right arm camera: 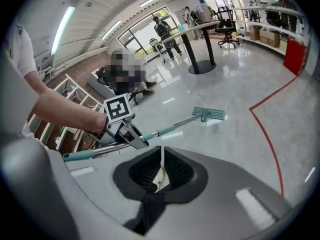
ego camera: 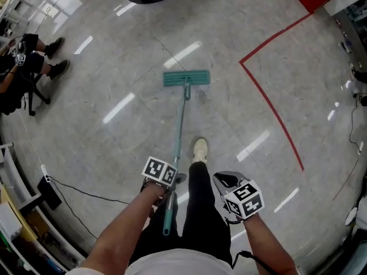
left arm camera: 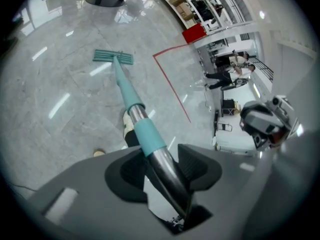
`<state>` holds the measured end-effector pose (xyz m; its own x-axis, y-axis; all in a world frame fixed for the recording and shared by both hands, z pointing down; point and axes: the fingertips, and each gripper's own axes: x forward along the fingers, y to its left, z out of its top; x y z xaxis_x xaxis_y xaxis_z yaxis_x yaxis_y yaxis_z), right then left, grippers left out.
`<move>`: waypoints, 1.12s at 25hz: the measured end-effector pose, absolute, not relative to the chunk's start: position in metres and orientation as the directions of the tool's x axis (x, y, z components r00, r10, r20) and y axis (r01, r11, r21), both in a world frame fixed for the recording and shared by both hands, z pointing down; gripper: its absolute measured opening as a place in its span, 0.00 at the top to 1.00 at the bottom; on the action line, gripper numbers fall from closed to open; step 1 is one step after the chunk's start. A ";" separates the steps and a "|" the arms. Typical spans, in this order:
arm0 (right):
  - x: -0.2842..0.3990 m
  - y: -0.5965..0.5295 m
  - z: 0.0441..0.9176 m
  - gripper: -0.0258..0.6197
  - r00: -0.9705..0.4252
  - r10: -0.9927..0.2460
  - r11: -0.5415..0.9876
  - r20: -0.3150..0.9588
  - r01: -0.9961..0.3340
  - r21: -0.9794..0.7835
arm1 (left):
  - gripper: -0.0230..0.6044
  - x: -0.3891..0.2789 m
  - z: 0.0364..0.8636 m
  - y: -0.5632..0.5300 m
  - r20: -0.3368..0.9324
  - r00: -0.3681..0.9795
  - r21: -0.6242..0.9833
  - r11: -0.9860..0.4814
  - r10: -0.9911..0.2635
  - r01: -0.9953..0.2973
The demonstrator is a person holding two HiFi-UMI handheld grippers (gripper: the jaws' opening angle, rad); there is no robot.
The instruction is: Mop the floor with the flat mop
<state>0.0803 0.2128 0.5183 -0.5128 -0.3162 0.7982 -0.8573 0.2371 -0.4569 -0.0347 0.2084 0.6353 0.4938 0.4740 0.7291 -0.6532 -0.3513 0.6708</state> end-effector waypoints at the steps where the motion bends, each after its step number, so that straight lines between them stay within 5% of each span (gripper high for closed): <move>1: 0.083 0.211 0.519 0.93 -0.512 -0.318 0.233 0.798 -0.858 -0.457 | 0.65 -0.032 0.638 0.201 0.735 0.489 0.665 -0.356 0.470 -0.657; 21: 0.105 0.195 0.523 0.93 -0.515 -0.304 0.224 0.802 -0.856 -0.465 | 0.69 0.005 0.662 0.074 0.812 0.369 0.559 -0.421 0.453 -0.714; 28: 0.100 0.187 0.524 0.93 -0.524 -0.303 0.248 0.796 -0.850 -0.465 | 0.78 -0.031 0.653 0.061 0.842 0.322 0.485 -0.345 0.432 -0.804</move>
